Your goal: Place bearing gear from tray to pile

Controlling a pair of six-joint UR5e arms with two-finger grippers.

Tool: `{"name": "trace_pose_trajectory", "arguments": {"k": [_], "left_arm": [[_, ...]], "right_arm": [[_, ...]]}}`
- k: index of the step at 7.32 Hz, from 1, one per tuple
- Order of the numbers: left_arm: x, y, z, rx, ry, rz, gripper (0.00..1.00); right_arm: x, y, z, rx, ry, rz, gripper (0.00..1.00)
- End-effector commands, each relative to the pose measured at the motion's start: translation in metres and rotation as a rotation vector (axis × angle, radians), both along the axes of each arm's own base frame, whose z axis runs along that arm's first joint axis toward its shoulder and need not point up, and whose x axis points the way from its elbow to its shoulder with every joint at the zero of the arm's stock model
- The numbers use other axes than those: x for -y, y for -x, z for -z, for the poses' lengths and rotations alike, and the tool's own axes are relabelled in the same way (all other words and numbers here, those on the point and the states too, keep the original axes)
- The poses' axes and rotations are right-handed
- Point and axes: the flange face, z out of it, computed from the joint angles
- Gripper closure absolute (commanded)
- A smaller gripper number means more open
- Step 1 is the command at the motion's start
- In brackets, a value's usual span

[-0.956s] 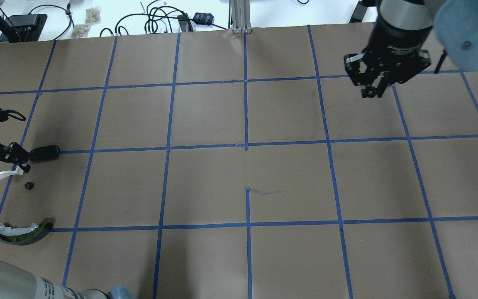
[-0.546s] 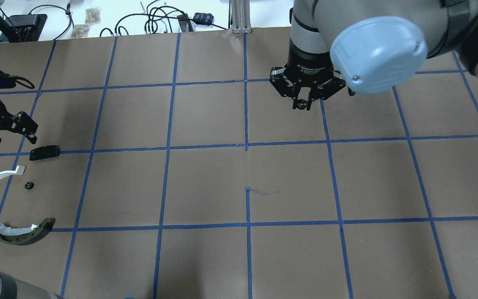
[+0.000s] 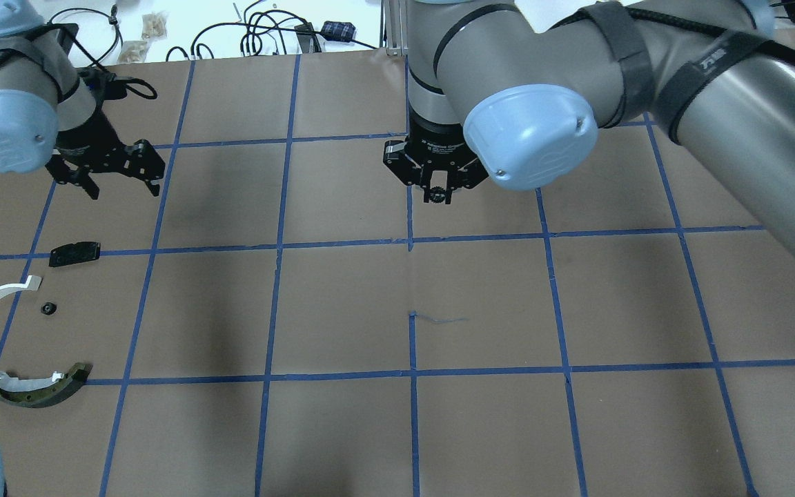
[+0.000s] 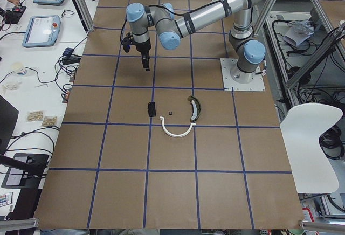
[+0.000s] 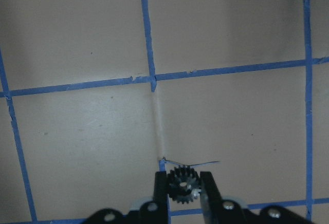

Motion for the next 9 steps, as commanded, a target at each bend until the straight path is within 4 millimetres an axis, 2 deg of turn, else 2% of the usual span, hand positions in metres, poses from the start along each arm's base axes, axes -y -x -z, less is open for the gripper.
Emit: {"name": "trace_pose_trajectory", "arguments": {"k": [1,2,3,4,5,6,8,9], "left_arm": [[0.003,0.063,0.015,-0.016,-0.002,-0.037,0.0],[0.005,0.064,0.019,-0.018,-0.003,-0.019,0.0],[0.006,0.062,0.02,-0.01,-0.001,-0.018,0.0],[0.005,0.063,0.022,-0.015,-0.005,-0.022,0.0],[0.005,0.063,0.021,-0.016,-0.002,-0.019,0.0],[0.005,0.069,0.022,-0.012,-0.003,-0.022,0.0],[0.004,0.086,0.023,-0.023,-0.001,-0.01,0.0],[0.001,0.106,0.024,-0.046,0.0,-0.02,0.0]], "right_arm": [[-0.001,-0.022,0.017,-0.001,-0.007,-0.023,0.67],[-0.001,-0.022,0.018,-0.001,-0.007,-0.023,0.63],[-0.001,-0.022,0.018,-0.003,-0.006,-0.022,0.55],[-0.001,-0.02,0.018,-0.016,-0.001,-0.022,0.24],[0.0,-0.02,0.018,-0.018,-0.001,-0.025,0.06],[0.002,-0.017,0.012,-0.018,0.011,-0.037,0.04],[0.011,0.029,-0.022,-0.1,0.081,-0.055,0.0],[0.017,0.059,-0.04,-0.101,0.094,-0.082,0.0]]}}
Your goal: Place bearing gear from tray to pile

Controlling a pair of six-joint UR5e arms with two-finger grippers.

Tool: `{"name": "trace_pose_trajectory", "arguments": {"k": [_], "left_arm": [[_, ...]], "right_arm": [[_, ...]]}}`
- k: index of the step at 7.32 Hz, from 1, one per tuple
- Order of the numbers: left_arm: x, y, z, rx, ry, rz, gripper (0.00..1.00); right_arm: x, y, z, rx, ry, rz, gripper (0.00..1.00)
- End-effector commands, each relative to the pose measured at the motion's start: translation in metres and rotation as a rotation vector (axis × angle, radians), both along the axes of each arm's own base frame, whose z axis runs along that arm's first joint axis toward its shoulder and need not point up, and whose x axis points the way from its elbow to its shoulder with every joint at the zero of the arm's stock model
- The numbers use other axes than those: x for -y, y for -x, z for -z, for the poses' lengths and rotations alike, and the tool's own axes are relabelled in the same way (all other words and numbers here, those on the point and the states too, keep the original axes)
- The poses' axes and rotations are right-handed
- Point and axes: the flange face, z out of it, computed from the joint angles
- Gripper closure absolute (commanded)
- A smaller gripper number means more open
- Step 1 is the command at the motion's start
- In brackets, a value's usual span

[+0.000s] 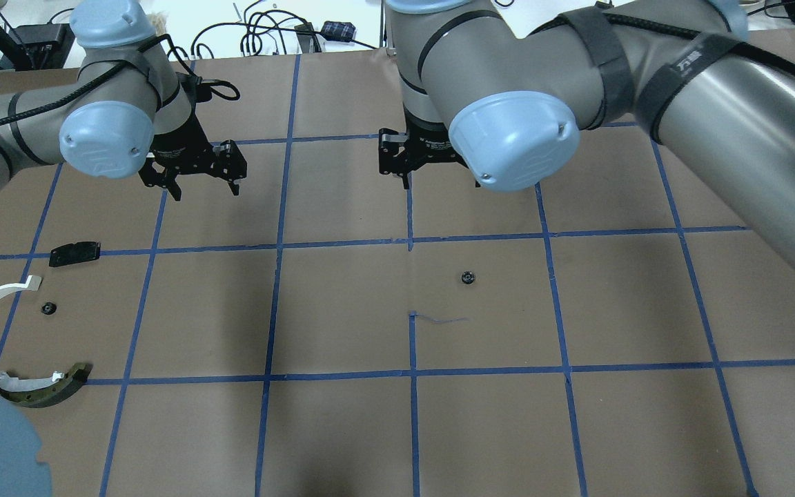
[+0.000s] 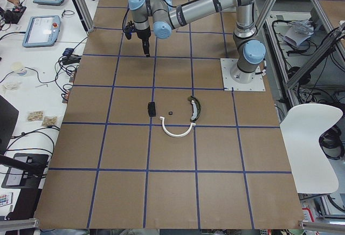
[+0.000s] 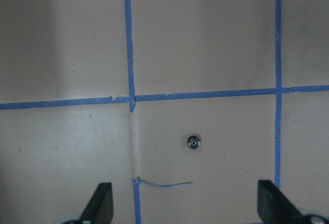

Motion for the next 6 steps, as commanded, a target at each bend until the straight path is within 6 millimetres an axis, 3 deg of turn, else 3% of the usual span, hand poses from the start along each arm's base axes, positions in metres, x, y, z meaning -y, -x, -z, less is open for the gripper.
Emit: {"name": "trace_pose_trajectory", "arguments": {"k": [1,3,5,6], "left_arm": [[-0.006,0.037,0.003,-0.03,-0.002,-0.014,0.0],[-0.027,0.13,0.006,-0.049,0.015,0.002,0.0],[-0.038,0.187,0.02,-0.136,0.029,0.028,0.0],[-0.049,0.224,0.029,-0.143,0.051,0.07,0.0]], "right_arm": [[0.004,0.065,-0.044,-0.023,0.029,0.0,0.0],[-0.001,0.13,-0.073,-0.033,-0.005,0.026,0.0],[-0.001,0.148,-0.075,-0.035,-0.005,-0.019,0.0],[0.003,0.157,-0.076,-0.036,-0.005,-0.104,0.0]]}}
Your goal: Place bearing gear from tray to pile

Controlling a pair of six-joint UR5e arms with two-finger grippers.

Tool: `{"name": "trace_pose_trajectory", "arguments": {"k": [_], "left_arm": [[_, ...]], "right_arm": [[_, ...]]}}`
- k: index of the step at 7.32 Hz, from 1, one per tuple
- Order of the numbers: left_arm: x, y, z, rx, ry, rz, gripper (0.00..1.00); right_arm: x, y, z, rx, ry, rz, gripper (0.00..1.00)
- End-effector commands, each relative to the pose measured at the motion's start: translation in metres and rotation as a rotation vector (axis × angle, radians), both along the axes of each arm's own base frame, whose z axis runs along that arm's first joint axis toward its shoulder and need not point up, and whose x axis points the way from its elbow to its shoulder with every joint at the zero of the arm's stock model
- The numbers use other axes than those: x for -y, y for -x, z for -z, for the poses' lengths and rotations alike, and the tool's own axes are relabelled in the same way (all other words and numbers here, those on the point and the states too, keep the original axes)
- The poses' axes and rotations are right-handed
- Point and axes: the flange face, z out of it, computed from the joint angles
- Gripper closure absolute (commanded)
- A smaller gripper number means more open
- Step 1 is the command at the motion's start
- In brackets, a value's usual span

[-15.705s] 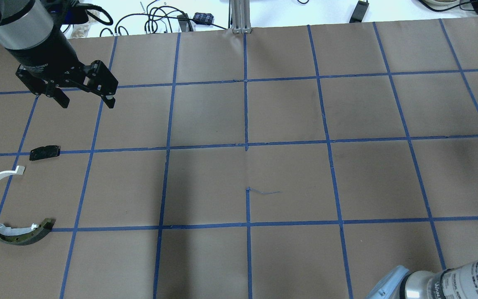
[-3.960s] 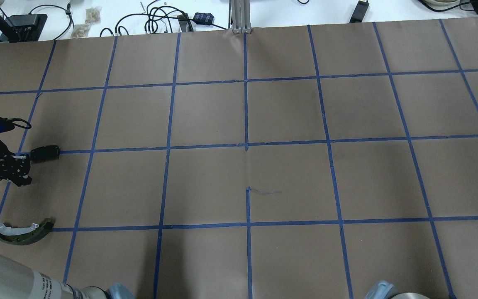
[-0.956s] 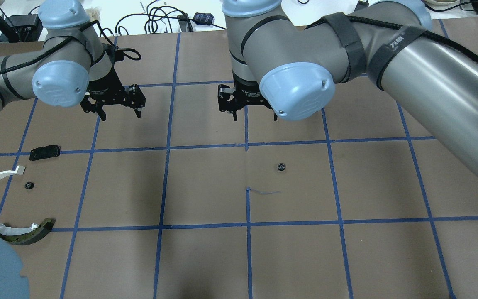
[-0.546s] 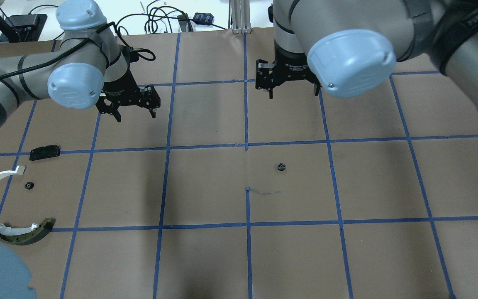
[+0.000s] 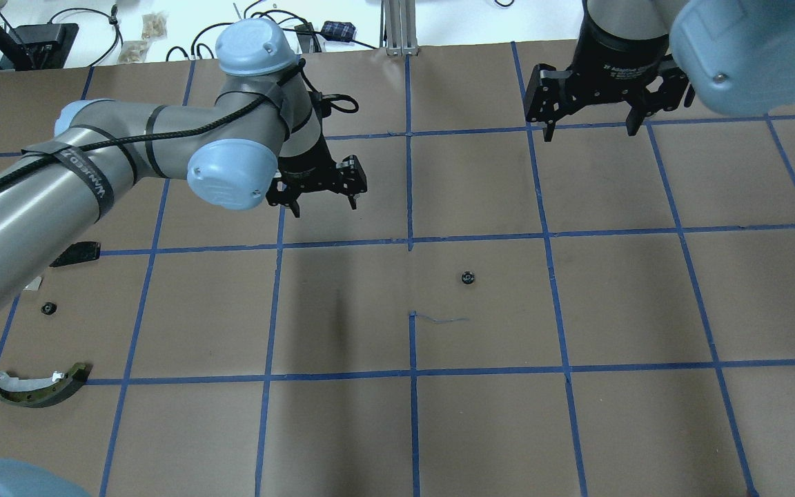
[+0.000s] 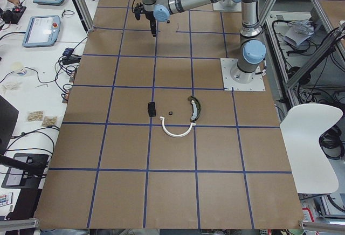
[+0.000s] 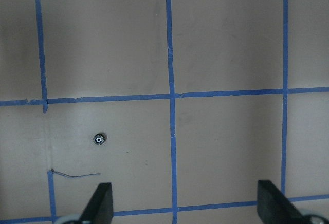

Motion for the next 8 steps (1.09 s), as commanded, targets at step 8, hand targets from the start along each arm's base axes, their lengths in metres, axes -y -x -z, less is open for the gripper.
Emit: {"name": "trace_pose_trajectory", "arguments": {"k": [8], "left_arm": [[-0.079,0.19,0.092,-0.044,0.07,0.173,0.0]], "right_arm": [[-0.004,0.035,0.01,0.068,0.082,-0.06,0.0]]}}
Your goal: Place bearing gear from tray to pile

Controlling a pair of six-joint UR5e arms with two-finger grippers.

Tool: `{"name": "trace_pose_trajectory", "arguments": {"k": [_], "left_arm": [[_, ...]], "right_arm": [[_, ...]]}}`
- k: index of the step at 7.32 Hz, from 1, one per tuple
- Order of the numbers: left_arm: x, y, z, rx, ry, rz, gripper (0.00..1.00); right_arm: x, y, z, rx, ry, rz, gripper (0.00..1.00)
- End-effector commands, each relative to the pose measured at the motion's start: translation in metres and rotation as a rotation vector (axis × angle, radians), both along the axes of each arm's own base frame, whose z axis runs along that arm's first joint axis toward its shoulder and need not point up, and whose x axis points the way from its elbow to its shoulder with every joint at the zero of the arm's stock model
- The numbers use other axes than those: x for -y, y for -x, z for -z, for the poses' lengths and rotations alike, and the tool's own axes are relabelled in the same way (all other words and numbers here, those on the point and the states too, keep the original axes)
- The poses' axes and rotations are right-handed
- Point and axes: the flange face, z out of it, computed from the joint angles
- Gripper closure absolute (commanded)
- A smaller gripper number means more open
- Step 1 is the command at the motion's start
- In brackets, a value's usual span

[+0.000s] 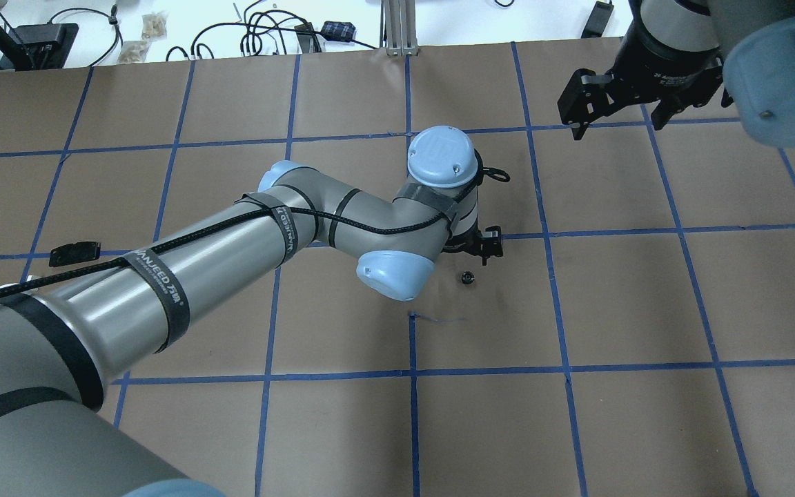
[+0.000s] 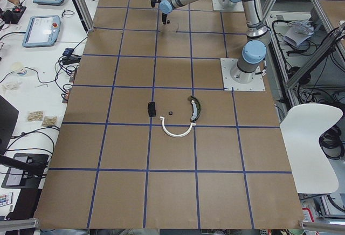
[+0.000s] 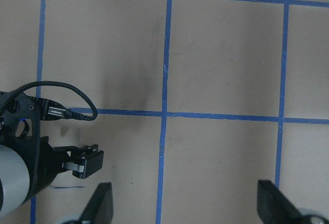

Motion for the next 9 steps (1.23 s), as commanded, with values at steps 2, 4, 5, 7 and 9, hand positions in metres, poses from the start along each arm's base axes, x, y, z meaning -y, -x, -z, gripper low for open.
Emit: {"name": "trace_pose_trajectory", "arguments": {"k": [2,4,5,7,9], "left_arm": [[-0.004,0.005,0.011,0.011,-0.012,0.018,0.08],[-0.003,0.006,0.011,0.011,-0.009,0.029,0.29],[-0.004,0.005,0.015,0.016,-0.014,0.03,0.52],[-0.003,0.006,0.014,0.013,-0.011,0.029,0.45],[-0.002,0.006,0.018,0.017,-0.016,0.027,0.47]], "right_arm": [[0.0,-0.006,-0.001,0.064,0.003,0.045,0.0],[0.0,-0.005,-0.004,0.056,0.005,0.048,0.0],[-0.001,-0.005,-0.004,0.056,0.002,0.051,0.0],[-0.001,-0.006,-0.001,0.058,-0.004,0.047,0.0],[-0.001,-0.006,-0.003,0.059,-0.004,0.049,0.0]]}}
